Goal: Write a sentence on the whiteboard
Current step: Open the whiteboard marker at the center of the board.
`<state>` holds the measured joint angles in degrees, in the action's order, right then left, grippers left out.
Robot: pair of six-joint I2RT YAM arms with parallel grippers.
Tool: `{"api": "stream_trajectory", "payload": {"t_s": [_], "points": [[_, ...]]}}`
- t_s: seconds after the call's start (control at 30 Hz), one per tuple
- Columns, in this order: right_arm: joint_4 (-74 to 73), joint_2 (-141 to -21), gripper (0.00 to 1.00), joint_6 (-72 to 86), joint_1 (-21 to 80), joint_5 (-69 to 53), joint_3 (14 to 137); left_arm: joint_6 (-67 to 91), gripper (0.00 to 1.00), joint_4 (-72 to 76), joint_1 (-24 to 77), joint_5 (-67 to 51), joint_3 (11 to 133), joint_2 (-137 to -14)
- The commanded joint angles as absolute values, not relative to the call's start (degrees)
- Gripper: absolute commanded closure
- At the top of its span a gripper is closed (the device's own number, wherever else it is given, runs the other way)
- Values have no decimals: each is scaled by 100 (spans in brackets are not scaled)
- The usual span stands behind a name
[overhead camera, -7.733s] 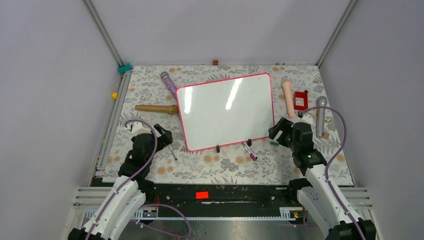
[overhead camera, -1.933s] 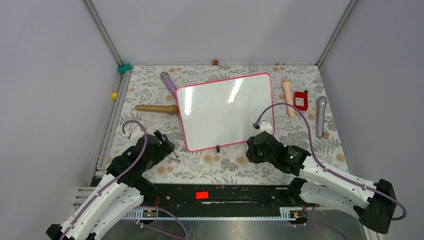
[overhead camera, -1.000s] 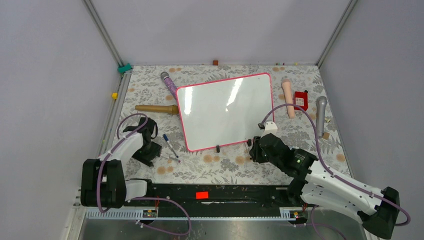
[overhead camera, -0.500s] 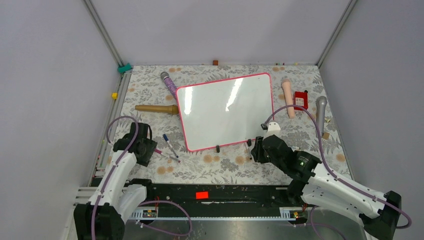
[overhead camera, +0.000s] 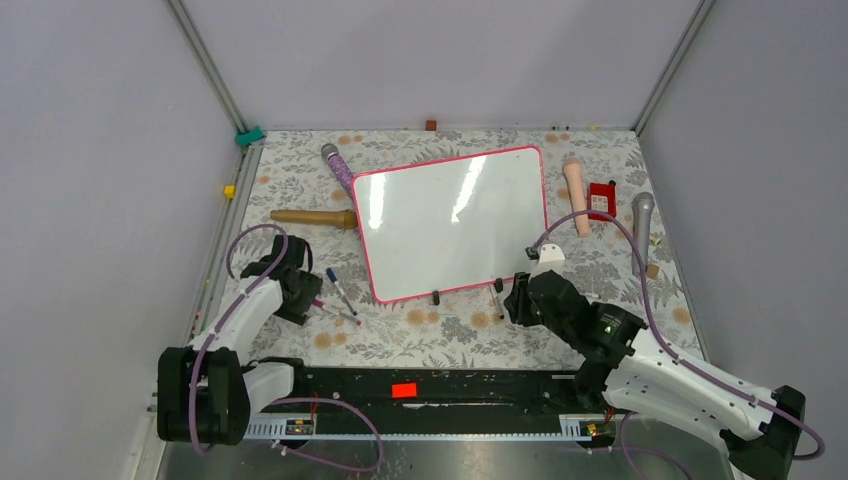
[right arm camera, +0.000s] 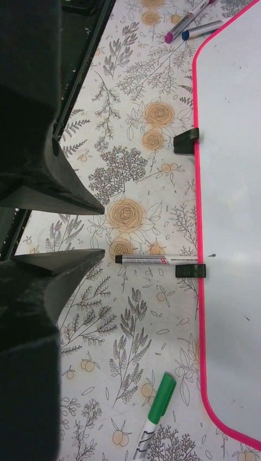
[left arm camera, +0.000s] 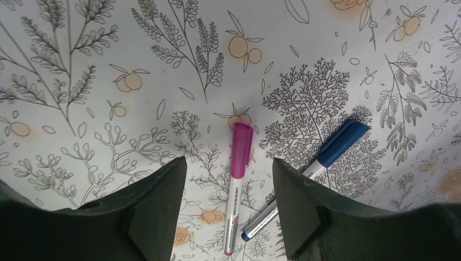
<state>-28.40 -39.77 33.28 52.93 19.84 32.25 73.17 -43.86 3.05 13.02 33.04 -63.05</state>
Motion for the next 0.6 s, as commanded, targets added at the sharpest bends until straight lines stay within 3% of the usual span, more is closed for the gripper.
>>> {"api": "stream_trajectory", "payload": {"t_s": [0.0,0.27,0.3,0.37,0.43,0.57], "points": [[-3036,-3811,63,3300,5335,2205,3288,7330,40,-3929,286,1277,3322,-6536],[-3233,-3520,63,3363,5335,2191,3269,7536,44,-3470,294,1143,2804,-6961],[-3261,-3491,63,3375,5335,2179,3259,7518,54,-3508,305,1211,2803,-6991],[-3293,-3441,63,3372,5335,2179,3269,7421,83,-3450,305,1205,2759,-6950],[-3326,-3398,63,3383,5335,2172,3269,7433,100,-3431,308,1125,2690,-6792],[-3336,-3346,63,3424,5335,2116,3279,7384,100,-3653,301,1086,2691,-6030]]}}
